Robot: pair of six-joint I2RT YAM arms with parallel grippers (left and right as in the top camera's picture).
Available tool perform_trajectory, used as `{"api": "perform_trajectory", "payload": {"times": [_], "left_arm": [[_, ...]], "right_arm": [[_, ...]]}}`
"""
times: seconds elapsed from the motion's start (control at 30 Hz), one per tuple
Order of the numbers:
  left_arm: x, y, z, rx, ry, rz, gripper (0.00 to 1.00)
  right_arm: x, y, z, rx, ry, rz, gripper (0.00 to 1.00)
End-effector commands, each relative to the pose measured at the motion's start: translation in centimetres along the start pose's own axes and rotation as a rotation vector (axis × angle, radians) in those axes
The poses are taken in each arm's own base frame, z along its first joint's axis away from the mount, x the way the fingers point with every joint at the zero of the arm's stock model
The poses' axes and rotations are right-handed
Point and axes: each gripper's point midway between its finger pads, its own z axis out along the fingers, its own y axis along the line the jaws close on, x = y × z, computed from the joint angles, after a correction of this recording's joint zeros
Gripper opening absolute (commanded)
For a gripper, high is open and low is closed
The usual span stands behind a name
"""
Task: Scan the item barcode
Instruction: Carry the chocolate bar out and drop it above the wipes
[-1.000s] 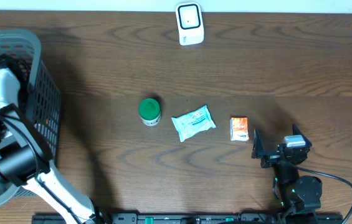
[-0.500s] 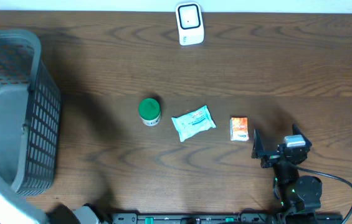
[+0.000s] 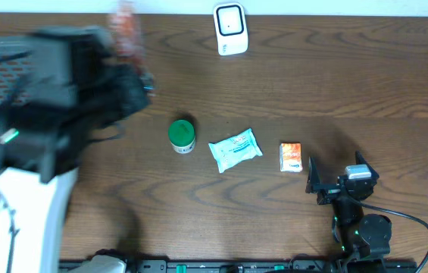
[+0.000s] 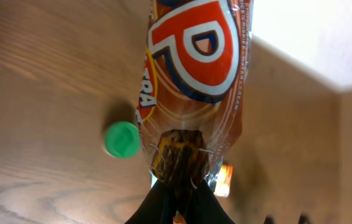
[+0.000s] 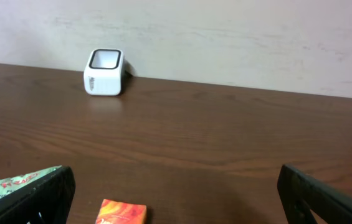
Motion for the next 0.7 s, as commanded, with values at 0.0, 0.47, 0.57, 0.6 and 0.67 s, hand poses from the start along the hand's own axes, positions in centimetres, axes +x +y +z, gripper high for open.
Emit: {"api": "perform_trajectory", "payload": {"times": [0.0,0.47,0.57,0.6,0.67], "left_arm": [[2.6,-2.0,6.4,-0.083,0.114,0.103,0.07],[16.2,-6.9,26.7,-0.174,0.451,0.309,0.07],[18.9,-6.7,29.1,-0.186,0.504,0.332,0.07],[19.8,-6.6,29.9,-0.186,0.524,0.336,0.07],[21.9,-6.2,31.8,-0.195,0.569,0.338,0.07]], "right_arm": [[0.1,-0.1,0.0,0.006,0.003,0.014,0.99],[0.1,-0.1,0.0,0.006,0.003,0.014,0.99],[0.1,-0.1,0.0,0.006,0.003,0.014,0.99],[0.1,-0.1,0.0,0.006,0.003,0.014,0.99],[0.1,-0.1,0.0,0.006,0.003,0.014,0.99]]}}
